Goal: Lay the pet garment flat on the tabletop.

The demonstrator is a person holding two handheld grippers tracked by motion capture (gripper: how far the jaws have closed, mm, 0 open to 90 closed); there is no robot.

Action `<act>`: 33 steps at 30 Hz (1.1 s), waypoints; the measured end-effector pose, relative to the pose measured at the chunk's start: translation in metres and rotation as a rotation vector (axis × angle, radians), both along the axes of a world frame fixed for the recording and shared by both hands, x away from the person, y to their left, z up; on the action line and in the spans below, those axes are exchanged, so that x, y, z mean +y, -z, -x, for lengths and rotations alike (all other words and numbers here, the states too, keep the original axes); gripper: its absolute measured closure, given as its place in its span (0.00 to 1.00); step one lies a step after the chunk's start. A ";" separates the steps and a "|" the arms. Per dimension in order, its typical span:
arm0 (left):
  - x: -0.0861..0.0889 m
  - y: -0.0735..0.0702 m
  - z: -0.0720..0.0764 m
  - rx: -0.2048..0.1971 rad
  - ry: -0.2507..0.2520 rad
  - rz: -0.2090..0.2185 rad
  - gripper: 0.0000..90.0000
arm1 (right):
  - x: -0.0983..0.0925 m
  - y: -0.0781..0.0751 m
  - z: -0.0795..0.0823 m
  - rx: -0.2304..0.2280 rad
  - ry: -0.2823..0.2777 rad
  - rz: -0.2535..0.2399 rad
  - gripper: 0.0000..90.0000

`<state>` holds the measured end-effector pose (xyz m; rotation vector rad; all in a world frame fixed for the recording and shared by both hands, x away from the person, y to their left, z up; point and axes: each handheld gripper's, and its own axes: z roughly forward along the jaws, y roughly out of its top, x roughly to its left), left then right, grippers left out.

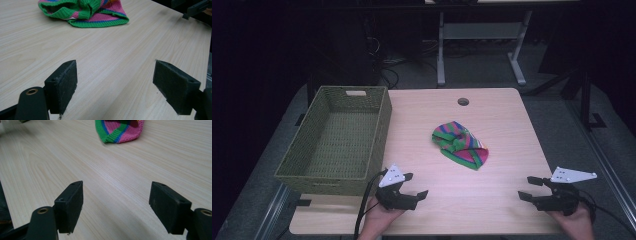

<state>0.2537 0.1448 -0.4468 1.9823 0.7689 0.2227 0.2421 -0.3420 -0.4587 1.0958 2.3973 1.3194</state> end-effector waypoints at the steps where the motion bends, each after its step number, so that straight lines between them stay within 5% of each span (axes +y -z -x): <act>1: 0.000 0.000 0.000 0.003 -0.001 0.003 0.22 | 0.001 0.000 0.000 0.001 0.000 -0.001 0.30; 12: 0.000 0.002 0.000 0.009 0.012 0.001 0.22 | 0.005 -0.002 -0.002 0.001 -0.009 0.006 0.30; 33: 0.001 0.001 0.000 0.005 0.007 0.008 0.21 | 0.027 -0.031 -0.026 0.014 -0.080 0.039 0.27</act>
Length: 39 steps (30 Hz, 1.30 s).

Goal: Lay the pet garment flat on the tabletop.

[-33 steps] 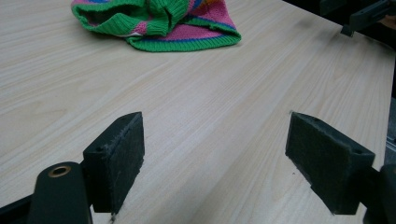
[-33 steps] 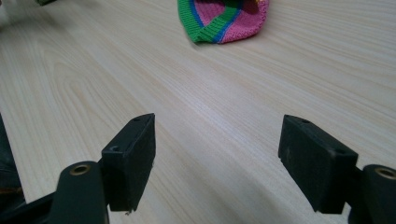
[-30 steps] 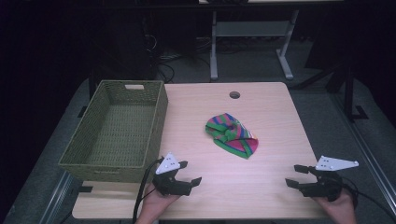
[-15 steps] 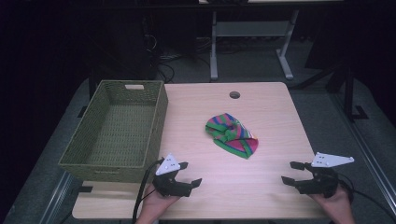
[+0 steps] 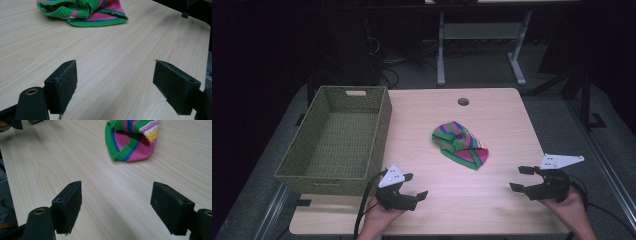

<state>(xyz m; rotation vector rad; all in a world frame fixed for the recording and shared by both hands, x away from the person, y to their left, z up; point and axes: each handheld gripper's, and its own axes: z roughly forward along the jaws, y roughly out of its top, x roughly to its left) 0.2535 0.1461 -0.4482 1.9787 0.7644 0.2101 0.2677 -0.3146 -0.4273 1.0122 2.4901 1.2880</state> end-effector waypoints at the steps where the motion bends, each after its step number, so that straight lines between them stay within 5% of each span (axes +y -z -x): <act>1: 0.000 0.000 0.000 0.002 -0.001 0.000 0.21 | 0.001 -0.001 -0.001 0.001 -0.003 0.002 0.27; 39: 0.001 -0.001 -0.001 -0.007 0.005 0.006 0.21 | 0.045 -0.037 -0.055 0.046 -0.131 0.050 0.25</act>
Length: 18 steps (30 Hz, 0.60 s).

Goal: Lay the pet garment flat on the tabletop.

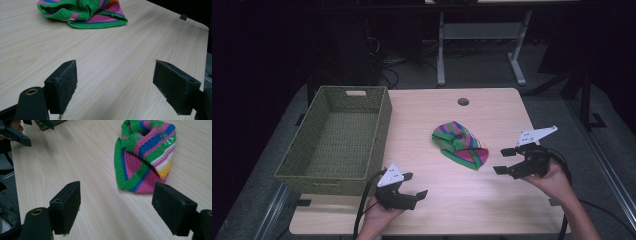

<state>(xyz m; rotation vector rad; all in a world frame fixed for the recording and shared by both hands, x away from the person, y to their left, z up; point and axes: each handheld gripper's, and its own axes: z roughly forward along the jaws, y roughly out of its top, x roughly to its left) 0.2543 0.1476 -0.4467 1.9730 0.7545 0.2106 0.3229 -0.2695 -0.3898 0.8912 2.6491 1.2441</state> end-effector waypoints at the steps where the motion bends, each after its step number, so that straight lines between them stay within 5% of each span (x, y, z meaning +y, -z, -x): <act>1: 0.000 0.000 0.000 -0.002 0.000 0.001 0.21 | 0.004 -0.001 -0.004 0.002 -0.009 0.010 0.25; 18: 0.001 -0.002 0.000 -0.004 0.001 0.009 0.21 | 0.028 -0.015 -0.042 0.032 -0.038 0.054 0.25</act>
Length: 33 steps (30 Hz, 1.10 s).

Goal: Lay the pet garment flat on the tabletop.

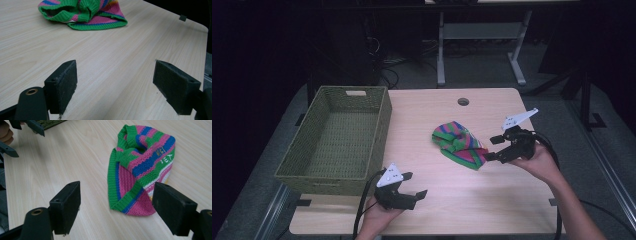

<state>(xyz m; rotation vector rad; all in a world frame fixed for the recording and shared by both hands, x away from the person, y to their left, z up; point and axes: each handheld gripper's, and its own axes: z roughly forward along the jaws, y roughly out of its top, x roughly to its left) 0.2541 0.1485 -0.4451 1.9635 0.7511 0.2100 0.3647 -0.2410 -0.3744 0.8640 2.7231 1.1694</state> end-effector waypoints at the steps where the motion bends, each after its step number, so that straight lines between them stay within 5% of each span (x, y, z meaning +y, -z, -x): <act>1: 0.000 0.000 0.000 0.001 0.000 0.002 0.21 | 0.002 -0.001 -0.003 -0.001 -0.006 0.003 0.25; 18: -0.001 0.000 -0.001 0.001 0.010 0.004 0.21 | 0.013 -0.011 -0.030 0.018 -0.007 0.026 0.25; 33: 0.001 -0.001 -0.001 0.001 0.011 0.012 0.21 | 0.030 -0.004 -0.056 0.043 -0.008 0.067 0.25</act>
